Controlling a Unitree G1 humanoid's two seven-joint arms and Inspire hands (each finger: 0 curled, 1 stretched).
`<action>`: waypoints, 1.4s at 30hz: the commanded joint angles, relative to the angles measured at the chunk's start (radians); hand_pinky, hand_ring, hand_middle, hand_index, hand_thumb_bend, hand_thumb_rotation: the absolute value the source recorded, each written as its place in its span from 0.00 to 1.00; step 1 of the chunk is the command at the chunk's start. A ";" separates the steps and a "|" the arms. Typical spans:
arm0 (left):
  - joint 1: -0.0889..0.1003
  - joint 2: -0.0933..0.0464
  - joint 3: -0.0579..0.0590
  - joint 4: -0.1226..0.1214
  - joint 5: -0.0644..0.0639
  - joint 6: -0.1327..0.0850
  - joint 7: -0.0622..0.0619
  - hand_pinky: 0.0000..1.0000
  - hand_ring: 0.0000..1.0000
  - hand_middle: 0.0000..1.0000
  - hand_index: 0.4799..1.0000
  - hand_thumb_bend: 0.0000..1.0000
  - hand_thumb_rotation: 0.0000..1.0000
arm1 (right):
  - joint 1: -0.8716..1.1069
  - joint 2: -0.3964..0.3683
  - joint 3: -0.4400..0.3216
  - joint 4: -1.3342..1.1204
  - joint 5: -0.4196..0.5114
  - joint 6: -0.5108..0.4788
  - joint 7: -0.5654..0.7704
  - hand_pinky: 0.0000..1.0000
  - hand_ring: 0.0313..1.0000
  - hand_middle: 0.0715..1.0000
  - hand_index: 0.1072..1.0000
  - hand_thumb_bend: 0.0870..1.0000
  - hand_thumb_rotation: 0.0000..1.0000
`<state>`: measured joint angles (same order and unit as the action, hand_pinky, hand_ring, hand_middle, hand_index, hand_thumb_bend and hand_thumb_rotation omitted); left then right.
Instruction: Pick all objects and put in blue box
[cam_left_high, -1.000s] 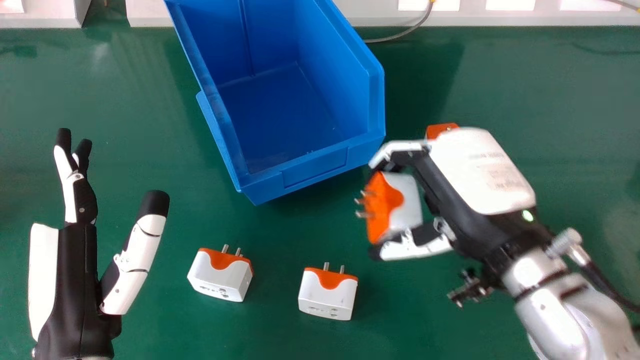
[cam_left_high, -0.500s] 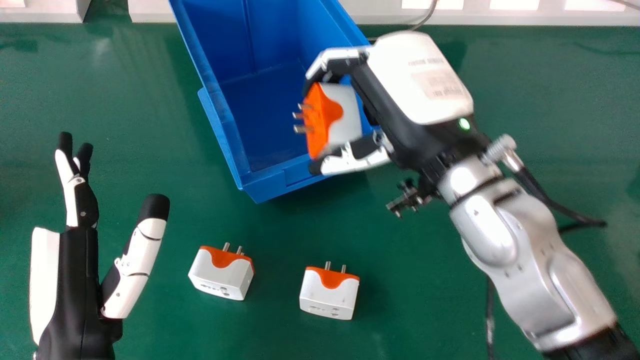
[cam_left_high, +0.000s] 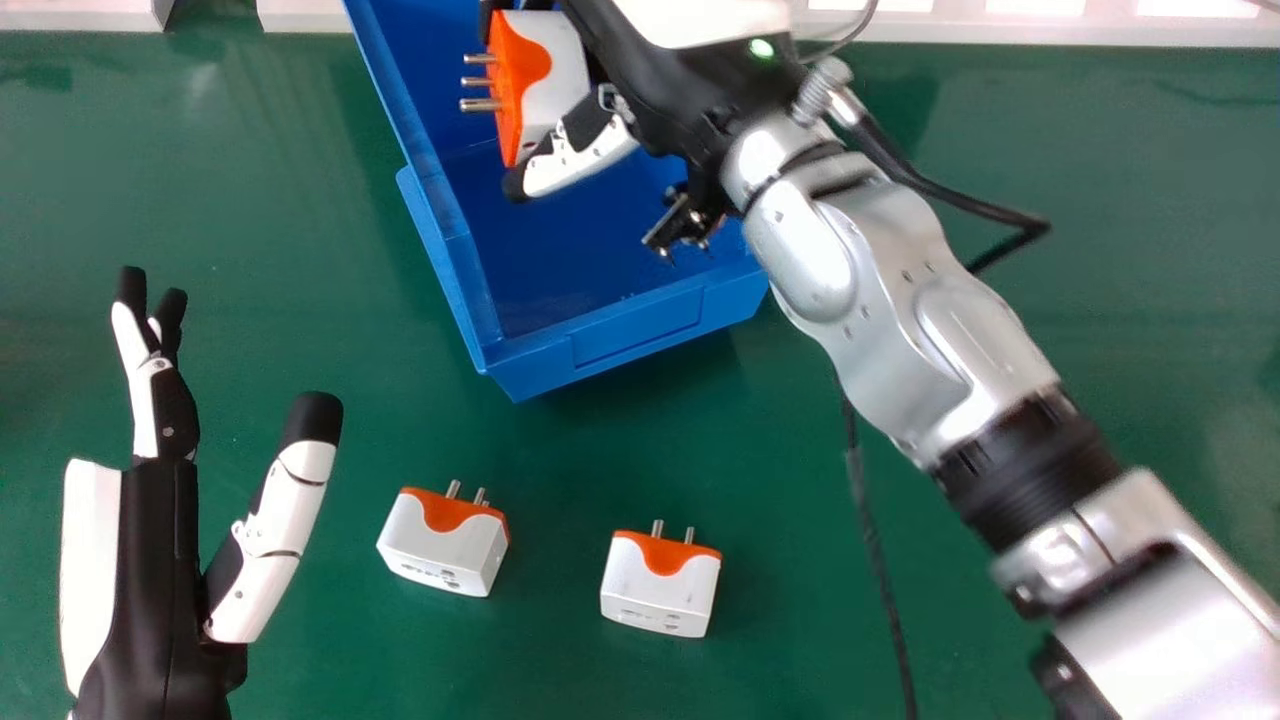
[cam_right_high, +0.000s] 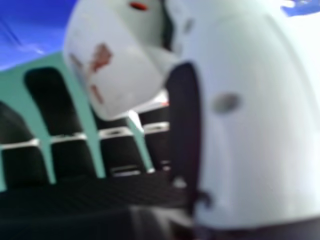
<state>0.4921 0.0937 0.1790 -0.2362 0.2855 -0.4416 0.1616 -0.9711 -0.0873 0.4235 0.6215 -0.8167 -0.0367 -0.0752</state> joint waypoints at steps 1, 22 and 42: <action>0.012 -0.002 -0.001 -0.037 0.007 0.003 0.001 1.00 1.00 1.00 1.00 0.66 0.89 | -0.105 0.020 0.007 0.063 0.006 0.008 -0.012 0.34 0.46 0.53 0.43 0.44 0.15; 0.053 -0.005 -0.003 -0.045 0.008 -0.024 0.001 1.00 1.00 1.00 1.00 0.62 0.89 | -0.272 0.106 0.108 0.524 0.023 0.010 -0.136 0.26 0.36 0.44 0.48 0.46 0.00; 0.040 -0.031 -0.026 -0.046 0.014 -0.008 0.003 1.00 1.00 1.00 1.00 0.63 0.88 | -0.245 0.110 0.168 0.537 0.021 0.022 -0.187 0.61 0.74 0.80 0.75 0.67 0.38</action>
<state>0.5317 0.0649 0.1557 -0.2635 0.2960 -0.4461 0.1587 -1.1813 0.0288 0.5832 1.1830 -0.7886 -0.0123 -0.2482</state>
